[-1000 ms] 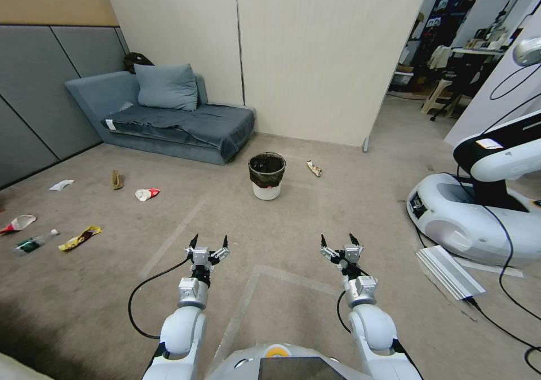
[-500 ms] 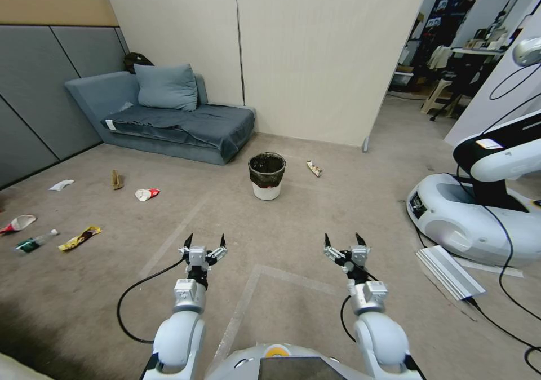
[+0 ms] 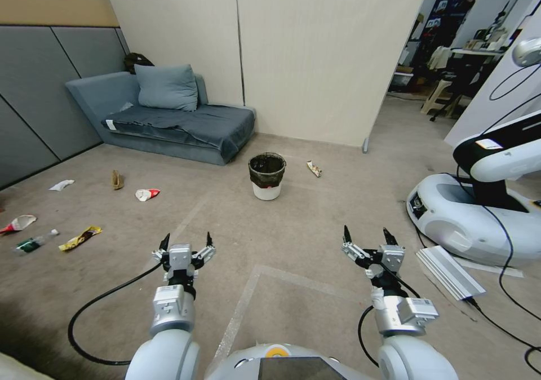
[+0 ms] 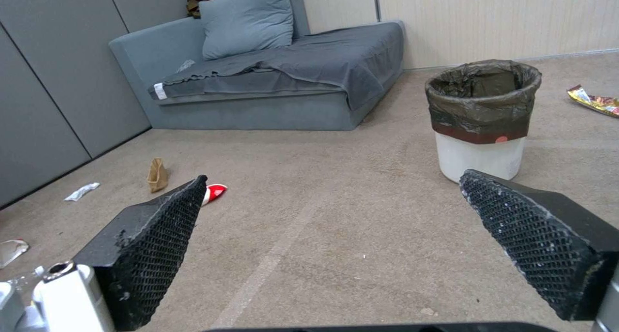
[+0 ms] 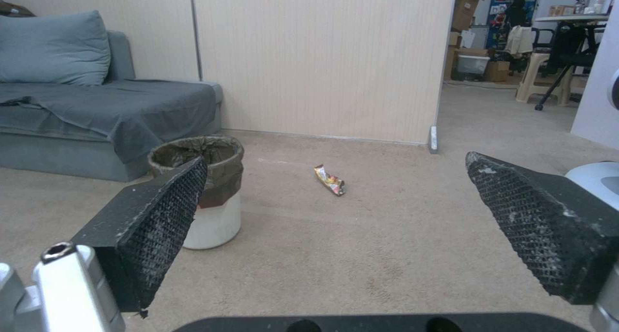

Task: Pick up the trash bin, then pick up the garbage from the floor and place it into the trash bin.

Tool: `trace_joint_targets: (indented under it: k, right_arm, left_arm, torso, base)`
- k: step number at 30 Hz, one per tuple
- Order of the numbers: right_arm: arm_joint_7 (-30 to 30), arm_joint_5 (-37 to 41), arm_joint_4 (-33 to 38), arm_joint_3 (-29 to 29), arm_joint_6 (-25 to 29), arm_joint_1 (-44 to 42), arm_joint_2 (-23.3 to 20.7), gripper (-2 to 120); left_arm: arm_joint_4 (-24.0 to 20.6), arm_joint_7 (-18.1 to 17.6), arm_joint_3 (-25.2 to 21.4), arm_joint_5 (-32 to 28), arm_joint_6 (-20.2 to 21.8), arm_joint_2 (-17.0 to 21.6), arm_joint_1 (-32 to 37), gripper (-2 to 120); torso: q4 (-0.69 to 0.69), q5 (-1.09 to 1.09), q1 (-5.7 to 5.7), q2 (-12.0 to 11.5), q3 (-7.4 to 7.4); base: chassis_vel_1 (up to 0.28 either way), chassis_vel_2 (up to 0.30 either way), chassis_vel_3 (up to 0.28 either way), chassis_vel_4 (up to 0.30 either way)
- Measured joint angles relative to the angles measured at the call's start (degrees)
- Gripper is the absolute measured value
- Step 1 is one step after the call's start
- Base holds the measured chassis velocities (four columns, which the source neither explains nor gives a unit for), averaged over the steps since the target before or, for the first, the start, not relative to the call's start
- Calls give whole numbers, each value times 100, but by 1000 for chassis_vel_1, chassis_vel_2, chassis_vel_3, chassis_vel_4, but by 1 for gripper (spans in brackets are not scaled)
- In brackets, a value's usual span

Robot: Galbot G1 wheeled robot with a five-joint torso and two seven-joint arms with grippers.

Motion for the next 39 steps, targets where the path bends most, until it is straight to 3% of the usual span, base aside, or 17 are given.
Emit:
trace_joint_targets:
  k: [16,39]
  right_arm:
    - [0,35,-107,11,61,22,12,100]
    - [11,73,-162,7,93,26,5,100]
  left_arm:
    - [42,46,46,66,-35,-11,-33,100]
    - [56,88,96,103,-53,1,-23,100]
  torso:
    - [-1,0,0,0,0]
    - [0,1,1,0,0]
  base:
    - [-27,27,25,-22]
    - [-182,184,186,-185]
